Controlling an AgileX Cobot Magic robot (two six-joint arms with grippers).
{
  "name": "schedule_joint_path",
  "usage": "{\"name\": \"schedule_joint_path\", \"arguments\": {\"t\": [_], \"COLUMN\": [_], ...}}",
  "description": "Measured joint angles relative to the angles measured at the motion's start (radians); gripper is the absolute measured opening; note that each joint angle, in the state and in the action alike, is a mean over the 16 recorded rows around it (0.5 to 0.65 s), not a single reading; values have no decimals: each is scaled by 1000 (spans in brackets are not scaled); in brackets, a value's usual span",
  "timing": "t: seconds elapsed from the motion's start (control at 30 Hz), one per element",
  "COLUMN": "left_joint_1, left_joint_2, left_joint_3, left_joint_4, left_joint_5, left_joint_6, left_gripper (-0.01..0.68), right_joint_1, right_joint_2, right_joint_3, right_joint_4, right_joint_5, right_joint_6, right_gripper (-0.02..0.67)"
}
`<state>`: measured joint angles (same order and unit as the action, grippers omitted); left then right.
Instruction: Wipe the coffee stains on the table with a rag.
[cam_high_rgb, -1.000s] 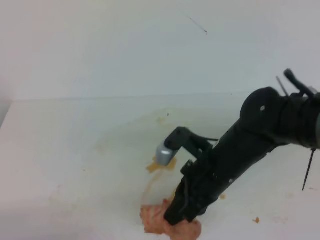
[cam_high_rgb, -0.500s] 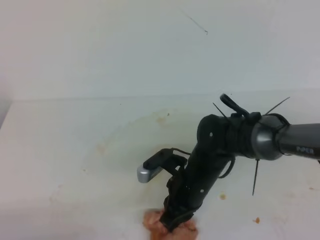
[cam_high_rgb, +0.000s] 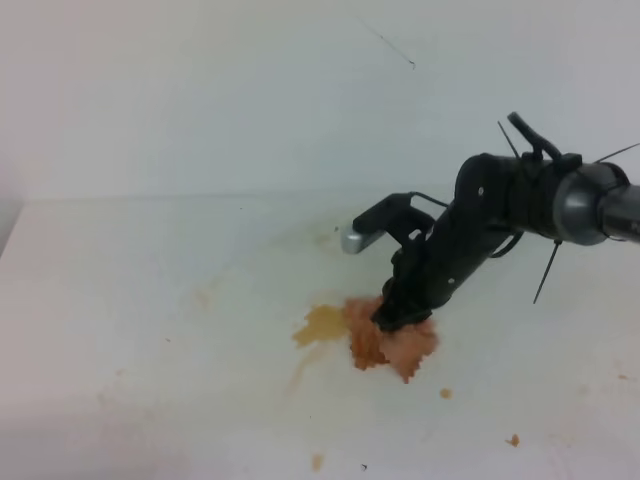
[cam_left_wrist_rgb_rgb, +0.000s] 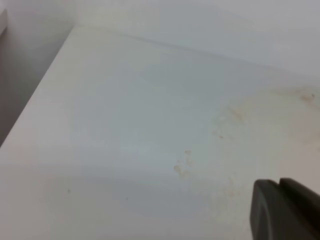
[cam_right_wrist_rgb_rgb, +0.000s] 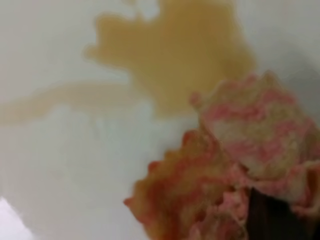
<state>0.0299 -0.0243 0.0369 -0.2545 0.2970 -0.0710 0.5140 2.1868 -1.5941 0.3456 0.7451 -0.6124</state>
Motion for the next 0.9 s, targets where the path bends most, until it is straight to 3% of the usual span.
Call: {"name": "schedule_joint_path", "arguments": {"t": [0.53, 0.9], "left_joint_1": [0, 0], "left_joint_2": [-2, -2], "left_joint_3": [2, 2], "left_joint_4": [0, 0], "left_joint_5": [-1, -1], "left_joint_6": [0, 0], "left_gripper": [1, 1], "right_joint_1": [-32, 88], "right_joint_2": [183, 252], "right_joint_3": [-354, -400], "right_joint_4": [57, 130], "right_joint_5": [66, 150], "right_joint_6": [-5, -38], "right_gripper": [45, 45]}}
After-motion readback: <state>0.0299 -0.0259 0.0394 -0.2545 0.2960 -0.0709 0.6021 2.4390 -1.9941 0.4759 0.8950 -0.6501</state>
